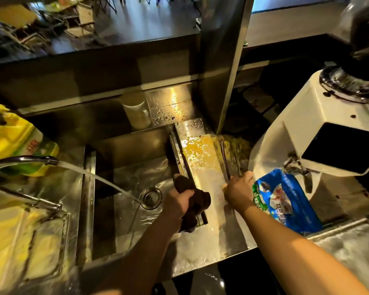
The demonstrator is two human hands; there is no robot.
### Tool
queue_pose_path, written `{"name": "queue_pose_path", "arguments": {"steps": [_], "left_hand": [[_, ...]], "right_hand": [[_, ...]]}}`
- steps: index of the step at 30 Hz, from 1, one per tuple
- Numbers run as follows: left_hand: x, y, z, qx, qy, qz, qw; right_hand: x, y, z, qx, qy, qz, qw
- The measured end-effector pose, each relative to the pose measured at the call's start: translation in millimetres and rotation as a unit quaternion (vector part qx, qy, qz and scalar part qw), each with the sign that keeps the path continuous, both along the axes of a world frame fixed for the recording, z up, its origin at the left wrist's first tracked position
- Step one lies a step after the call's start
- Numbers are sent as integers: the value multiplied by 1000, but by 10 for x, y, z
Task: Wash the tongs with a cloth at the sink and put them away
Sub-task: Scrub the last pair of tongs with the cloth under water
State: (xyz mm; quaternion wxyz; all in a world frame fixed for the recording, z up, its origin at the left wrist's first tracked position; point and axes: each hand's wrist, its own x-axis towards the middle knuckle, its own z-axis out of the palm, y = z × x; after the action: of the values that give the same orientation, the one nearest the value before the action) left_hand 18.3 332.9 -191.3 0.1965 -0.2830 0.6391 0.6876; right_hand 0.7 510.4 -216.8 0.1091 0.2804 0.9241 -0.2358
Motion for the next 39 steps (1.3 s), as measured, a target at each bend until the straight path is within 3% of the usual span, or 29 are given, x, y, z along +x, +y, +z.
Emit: {"name": "queue_pose_path", "arguments": {"steps": [5, 8, 12, 17, 21, 26, 29, 34, 39], "left_hand": [[42, -277, 179, 43, 2, 18, 999], [55, -568, 316, 57, 18, 25, 998], [60, -1061, 503, 34, 45, 70, 996], [7, -1770, 659, 71, 42, 148, 986], [-42, -2132, 671, 90, 40, 221, 970], [-140, -2269, 581, 66, 9, 196, 978], [-258, -2269, 488, 19, 28, 162, 986], [-654, -2479, 358, 8, 6, 213, 977], [-691, -2195, 258, 33, -10, 215, 976]], "right_hand": [[18, -140, 488, -74, 25, 2, 997], [116, -359, 758, -171, 43, 24, 984], [237, -801, 1011, -374, 24, -10, 927], [238, -1522, 1177, -500, -21, 41, 865], [206, -2001, 1164, -519, -43, 70, 851], [228, -2525, 1138, -539, -72, 86, 835], [293, -2732, 1144, -502, -76, 113, 854], [359, -2645, 1119, -482, -87, 116, 864], [212, -2669, 1091, -448, -66, 111, 885]]}}
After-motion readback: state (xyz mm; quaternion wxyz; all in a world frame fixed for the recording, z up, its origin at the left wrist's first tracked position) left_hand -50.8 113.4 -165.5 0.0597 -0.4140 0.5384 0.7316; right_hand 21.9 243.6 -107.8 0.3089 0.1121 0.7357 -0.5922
